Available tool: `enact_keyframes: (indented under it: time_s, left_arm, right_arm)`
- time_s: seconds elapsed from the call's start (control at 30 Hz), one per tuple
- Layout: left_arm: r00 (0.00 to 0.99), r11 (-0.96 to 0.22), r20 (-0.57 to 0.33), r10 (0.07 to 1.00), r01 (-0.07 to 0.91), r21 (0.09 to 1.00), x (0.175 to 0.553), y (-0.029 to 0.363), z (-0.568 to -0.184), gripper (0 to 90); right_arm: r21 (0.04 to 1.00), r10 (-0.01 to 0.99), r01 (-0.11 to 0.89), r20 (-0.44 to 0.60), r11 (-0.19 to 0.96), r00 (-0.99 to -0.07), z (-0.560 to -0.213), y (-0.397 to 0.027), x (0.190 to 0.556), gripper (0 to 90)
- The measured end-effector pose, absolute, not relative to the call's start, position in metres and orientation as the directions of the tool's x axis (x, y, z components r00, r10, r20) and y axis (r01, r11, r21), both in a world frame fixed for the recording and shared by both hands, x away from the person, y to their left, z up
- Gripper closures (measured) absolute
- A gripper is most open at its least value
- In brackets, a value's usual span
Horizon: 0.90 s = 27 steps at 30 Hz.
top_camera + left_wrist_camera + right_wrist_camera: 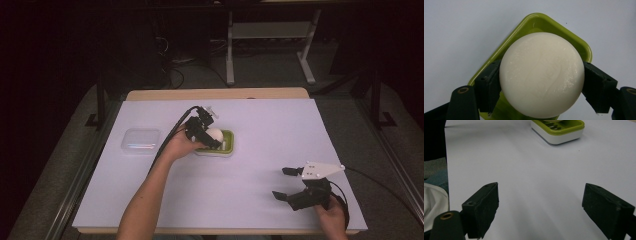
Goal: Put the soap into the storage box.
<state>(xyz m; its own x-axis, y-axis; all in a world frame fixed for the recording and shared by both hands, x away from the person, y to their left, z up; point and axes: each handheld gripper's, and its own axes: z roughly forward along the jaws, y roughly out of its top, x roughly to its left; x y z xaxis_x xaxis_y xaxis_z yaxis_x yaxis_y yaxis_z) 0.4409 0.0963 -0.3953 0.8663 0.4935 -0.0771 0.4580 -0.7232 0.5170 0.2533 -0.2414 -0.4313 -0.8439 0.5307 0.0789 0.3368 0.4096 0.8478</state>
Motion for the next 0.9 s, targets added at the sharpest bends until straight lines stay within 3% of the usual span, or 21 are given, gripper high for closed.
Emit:
enact_keyframes:
  time_s: [0.9]
  left_arm:
    - [0.861,-0.731,-0.078,0.502,0.471,0.493,0.4455,0.091,-0.4051,24.7]
  right_arm:
    - [0.846,0.525,0.338,0.082,0.413,-0.847,-0.4318,-0.2408,0.2536,13.1]
